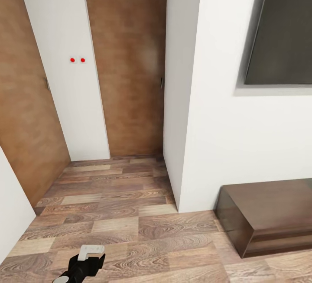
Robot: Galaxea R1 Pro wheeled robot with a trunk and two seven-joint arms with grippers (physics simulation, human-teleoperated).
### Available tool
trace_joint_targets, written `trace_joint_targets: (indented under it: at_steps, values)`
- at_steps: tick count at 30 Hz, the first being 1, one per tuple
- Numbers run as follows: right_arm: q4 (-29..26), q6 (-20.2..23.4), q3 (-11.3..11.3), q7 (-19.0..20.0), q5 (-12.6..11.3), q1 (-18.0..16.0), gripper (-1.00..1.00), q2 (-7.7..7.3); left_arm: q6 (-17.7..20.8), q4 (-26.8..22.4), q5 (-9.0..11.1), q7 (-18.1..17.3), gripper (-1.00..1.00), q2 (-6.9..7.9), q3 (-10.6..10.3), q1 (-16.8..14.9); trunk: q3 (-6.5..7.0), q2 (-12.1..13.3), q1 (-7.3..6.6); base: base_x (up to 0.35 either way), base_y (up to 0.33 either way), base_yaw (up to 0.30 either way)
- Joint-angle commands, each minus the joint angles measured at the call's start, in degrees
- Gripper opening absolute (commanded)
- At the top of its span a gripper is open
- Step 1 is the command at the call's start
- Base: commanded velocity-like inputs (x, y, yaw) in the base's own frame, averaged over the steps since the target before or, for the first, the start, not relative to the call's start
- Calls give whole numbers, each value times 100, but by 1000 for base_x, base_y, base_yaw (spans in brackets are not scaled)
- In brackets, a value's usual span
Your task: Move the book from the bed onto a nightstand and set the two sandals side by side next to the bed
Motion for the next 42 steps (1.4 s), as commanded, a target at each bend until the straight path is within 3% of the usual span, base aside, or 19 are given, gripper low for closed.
trace_joint_targets:
  at_steps: [1, 11, 21, 42]
  values:
    - [-14, 36, 4, -21, -5, 0, 100, 2, 32, -9, 4, -18, 100, 1, 3, -2, -24, -44, 22, 0, 0, 0]
    - [-489, 100, 17, -126, 21, -38, 100, 137, 29, -11, 5, -11, 100, 20, -2, -2, -204, -445, 242, 0, 0, 0]
    - [-674, 135, 17, -290, -1, -375, 100, 242, 24, 1, 5, -8, 100, 22, 2, -2, -384, -847, 461, 0, 0, 0]
    - [-681, 415, 16, -355, -11, -593, 100, 279, 19, 10, 5, -39, 100, 22, 8, -13, -761, -1689, 923, 0, 0, 0]
